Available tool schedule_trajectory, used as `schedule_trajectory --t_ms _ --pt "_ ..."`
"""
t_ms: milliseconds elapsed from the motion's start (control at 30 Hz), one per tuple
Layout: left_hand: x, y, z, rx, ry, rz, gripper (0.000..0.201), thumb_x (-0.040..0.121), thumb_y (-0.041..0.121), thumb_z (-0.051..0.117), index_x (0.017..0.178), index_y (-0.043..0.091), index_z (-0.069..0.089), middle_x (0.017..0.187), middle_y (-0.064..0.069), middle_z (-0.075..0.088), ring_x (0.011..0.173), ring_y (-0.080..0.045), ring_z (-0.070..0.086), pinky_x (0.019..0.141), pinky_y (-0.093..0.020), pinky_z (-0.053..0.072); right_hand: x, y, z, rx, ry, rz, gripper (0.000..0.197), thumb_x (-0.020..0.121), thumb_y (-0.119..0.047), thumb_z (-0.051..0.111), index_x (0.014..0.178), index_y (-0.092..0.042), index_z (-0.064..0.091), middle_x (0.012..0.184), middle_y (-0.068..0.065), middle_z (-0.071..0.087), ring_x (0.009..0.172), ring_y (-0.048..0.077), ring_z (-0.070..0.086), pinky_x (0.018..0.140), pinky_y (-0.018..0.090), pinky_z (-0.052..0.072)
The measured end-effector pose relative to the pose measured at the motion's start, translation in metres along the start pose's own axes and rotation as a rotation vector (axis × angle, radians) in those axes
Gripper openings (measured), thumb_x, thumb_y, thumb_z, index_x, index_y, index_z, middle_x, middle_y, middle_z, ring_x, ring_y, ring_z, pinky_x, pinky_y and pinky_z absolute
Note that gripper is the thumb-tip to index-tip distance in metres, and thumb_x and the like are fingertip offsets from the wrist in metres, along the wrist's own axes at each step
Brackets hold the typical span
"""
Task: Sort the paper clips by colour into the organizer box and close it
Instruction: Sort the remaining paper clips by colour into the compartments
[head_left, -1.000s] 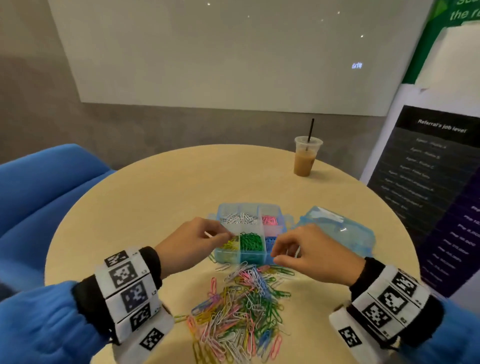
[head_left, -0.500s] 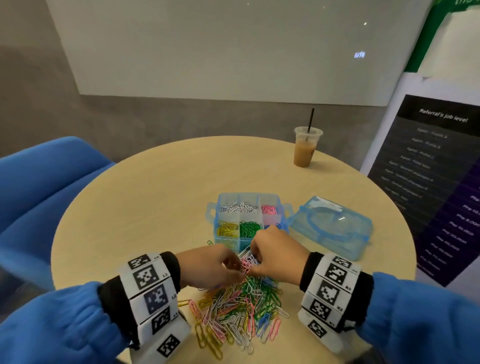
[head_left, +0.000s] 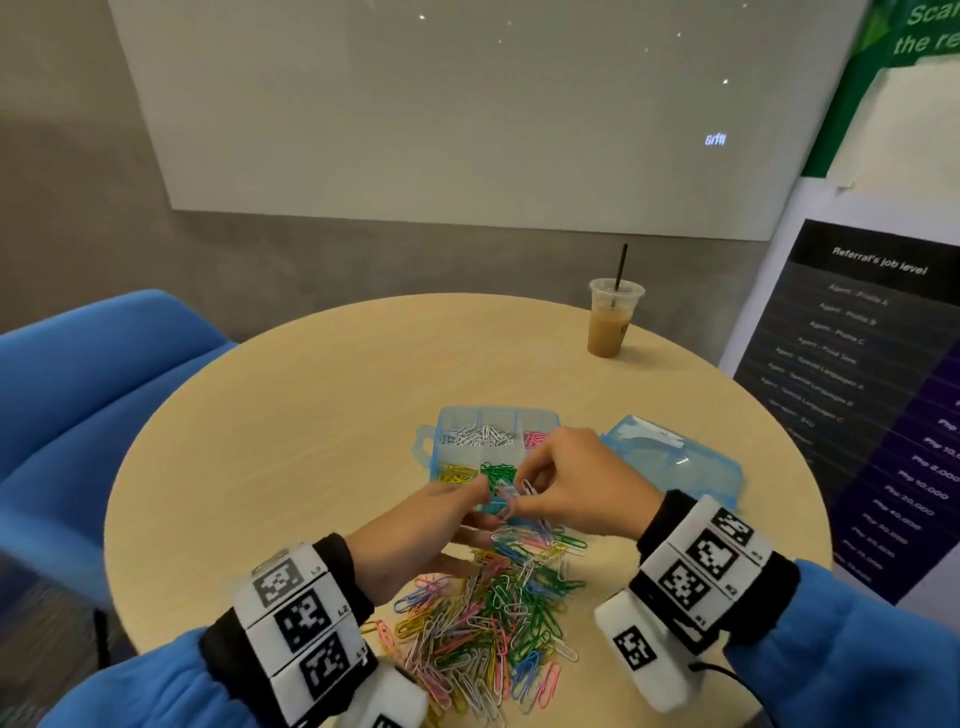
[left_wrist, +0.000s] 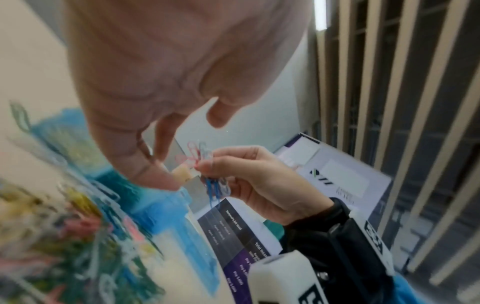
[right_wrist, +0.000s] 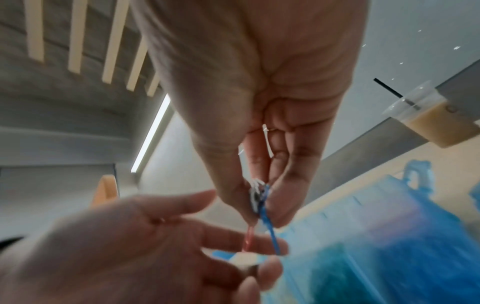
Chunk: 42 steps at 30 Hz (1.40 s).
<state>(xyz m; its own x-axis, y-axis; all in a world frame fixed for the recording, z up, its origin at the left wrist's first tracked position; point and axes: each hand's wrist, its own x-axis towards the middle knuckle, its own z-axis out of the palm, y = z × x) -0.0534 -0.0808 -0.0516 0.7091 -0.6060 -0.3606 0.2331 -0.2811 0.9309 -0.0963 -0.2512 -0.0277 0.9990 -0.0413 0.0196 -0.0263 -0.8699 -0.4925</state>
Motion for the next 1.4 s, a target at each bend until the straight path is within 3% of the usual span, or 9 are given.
schedule_trajectory --t_ms 233,400,500,633,800,900,1067,1233,1400 --pt "0.009 -0.001 0.015 -0.515 -0.021 -0.113 0.056 0.1 0.054 0.034 0.1 0.003 0.057 0.081 -0.012 0.06 0.077 -0.024 0.061 0.067 -0.033 0.052 -0.001 -0.01 -0.016 0.152 0.012 -0.006 0.02 0.074 -0.021 0.083 0.08 -0.004 0.074 0.069 0.009 0.072 0.059 0.016 0.069 0.058 0.025 0.055" --pt "0.001 -0.003 0.02 -1.043 -0.279 -0.144 0.062 0.104 0.043 0.028 0.117 -0.009 0.058 0.109 -0.025 0.065 0.089 -0.037 0.069 0.083 -0.047 0.053 0.0 -0.02 -0.013 0.225 -0.096 -0.073 0.019 0.073 -0.024 0.084 0.086 -0.011 0.077 0.075 0.008 0.075 0.07 0.018 0.071 0.071 0.036 0.058" --pt "0.0 -0.006 0.019 -1.163 -0.299 -0.11 0.055 0.105 0.029 0.031 0.101 -0.01 0.07 0.104 -0.025 0.069 0.077 -0.033 0.072 0.079 -0.049 0.053 0.0 -0.024 -0.012 0.213 -0.097 -0.124 0.019 0.076 -0.019 0.081 0.094 -0.013 0.078 0.082 0.003 0.076 0.076 0.01 0.072 0.078 0.033 0.06" --pt "0.001 -0.009 0.017 -1.198 -0.296 -0.119 0.06 0.104 0.032 0.029 0.109 -0.017 0.064 0.115 -0.032 0.064 0.085 -0.042 0.071 0.079 -0.06 0.048 -0.002 -0.024 -0.017 0.177 -0.04 -0.16 0.016 0.081 -0.018 0.075 0.096 -0.015 0.078 0.084 -0.003 0.076 0.077 0.003 0.07 0.077 0.025 0.059" --pt "0.003 -0.011 0.015 -1.213 -0.295 -0.115 0.07 0.102 0.045 0.025 0.109 -0.013 0.065 0.12 -0.023 0.064 0.098 -0.033 0.068 0.088 -0.044 0.054 -0.013 -0.028 -0.009 0.112 -0.029 -0.159 0.015 0.075 -0.028 0.082 0.087 -0.018 0.078 0.073 -0.006 0.073 0.066 -0.001 0.066 0.062 0.013 0.05" --pt "0.005 -0.013 0.018 -1.226 -0.292 -0.117 0.066 0.103 0.041 0.029 0.098 -0.011 0.069 0.107 -0.02 0.067 0.078 -0.029 0.071 0.069 -0.037 0.058 -0.015 -0.029 0.003 0.065 -0.009 -0.158 0.012 0.073 -0.023 0.083 0.08 -0.017 0.075 0.069 -0.005 0.071 0.062 -0.001 0.063 0.061 0.014 0.051" --pt "0.003 -0.016 0.02 -1.219 -0.303 -0.097 0.061 0.103 0.035 0.028 0.113 -0.014 0.062 0.113 -0.027 0.066 0.081 -0.034 0.071 0.08 -0.055 0.049 -0.011 -0.025 0.0 0.191 0.011 -0.108 0.009 0.079 -0.023 0.079 0.075 -0.016 0.075 0.065 -0.002 0.07 0.057 -0.001 0.062 0.056 0.015 0.047" --pt "0.012 -0.021 0.011 -1.253 -0.235 -0.131 0.058 0.106 0.034 0.025 0.122 -0.014 0.054 0.118 -0.019 0.051 0.101 -0.027 0.052 0.092 -0.04 0.049 -0.011 -0.026 -0.002 0.495 -0.032 -0.017 0.033 0.066 -0.039 0.082 0.078 -0.008 0.077 0.075 0.011 0.074 0.064 0.012 0.067 0.052 0.019 0.045" --pt "0.011 -0.017 0.004 -1.194 -0.21 -0.126 0.062 0.105 0.035 0.027 0.121 -0.018 0.055 0.101 -0.032 0.064 0.085 -0.04 0.064 0.077 -0.048 0.053 -0.008 -0.028 -0.005 0.556 -0.099 0.031 0.022 0.082 -0.021 0.075 0.084 0.001 0.075 0.066 -0.003 0.072 0.056 0.006 0.061 0.048 0.022 0.044"
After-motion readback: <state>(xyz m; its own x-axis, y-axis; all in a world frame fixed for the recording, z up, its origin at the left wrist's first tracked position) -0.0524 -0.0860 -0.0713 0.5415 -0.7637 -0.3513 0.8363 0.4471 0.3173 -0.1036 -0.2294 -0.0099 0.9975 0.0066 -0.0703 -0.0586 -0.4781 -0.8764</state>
